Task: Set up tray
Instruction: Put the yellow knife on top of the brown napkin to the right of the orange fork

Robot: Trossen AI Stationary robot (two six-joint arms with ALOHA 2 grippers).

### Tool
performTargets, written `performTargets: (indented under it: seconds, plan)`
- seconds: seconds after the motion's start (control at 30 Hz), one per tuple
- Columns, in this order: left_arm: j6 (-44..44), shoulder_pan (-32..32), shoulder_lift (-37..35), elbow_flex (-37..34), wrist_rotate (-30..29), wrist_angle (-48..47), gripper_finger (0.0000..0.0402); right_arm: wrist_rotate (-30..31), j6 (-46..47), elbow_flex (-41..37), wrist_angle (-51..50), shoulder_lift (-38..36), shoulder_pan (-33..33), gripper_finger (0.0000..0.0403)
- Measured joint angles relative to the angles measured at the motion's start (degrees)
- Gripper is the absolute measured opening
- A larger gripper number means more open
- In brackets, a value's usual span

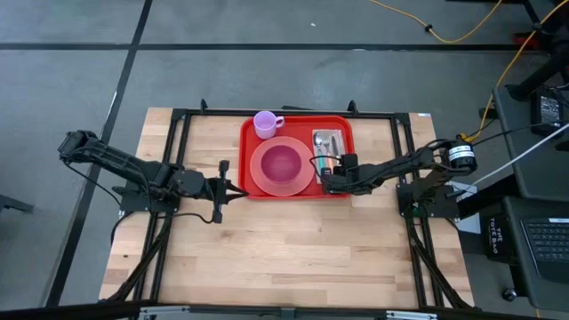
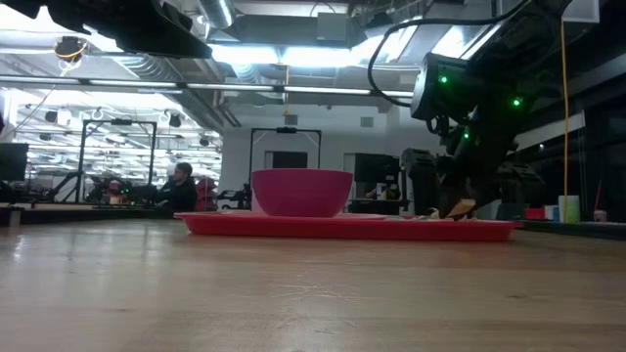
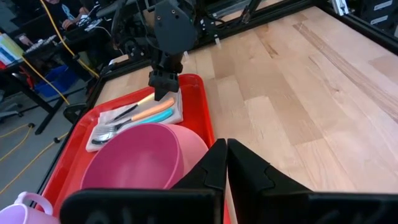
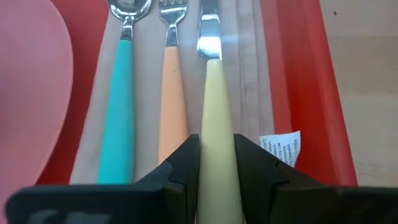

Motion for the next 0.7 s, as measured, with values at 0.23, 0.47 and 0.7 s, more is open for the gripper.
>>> performTargets:
  seconds: [0.23, 0.47, 0.7]
  plan:
    - [-2.3, 0.0, 0.0, 0.0, 0.0, 0.0, 0.0004, -0.7, -0.2, 0.0, -0.2, 0.0, 0.0, 0.0110]
    - [-2.9, 0.0, 0.0, 0.0, 0.0, 0.0, 0.0004, -0.6, -0.3, 0.0, -1.7, 0.0, 0.0, 0.0115]
    - [-2.9, 0.0, 0.0, 0.0, 0.0, 0.0, 0.0002, -0.6, -0.5, 0.0, -4.2, -1.6, 0.0, 0.0116]
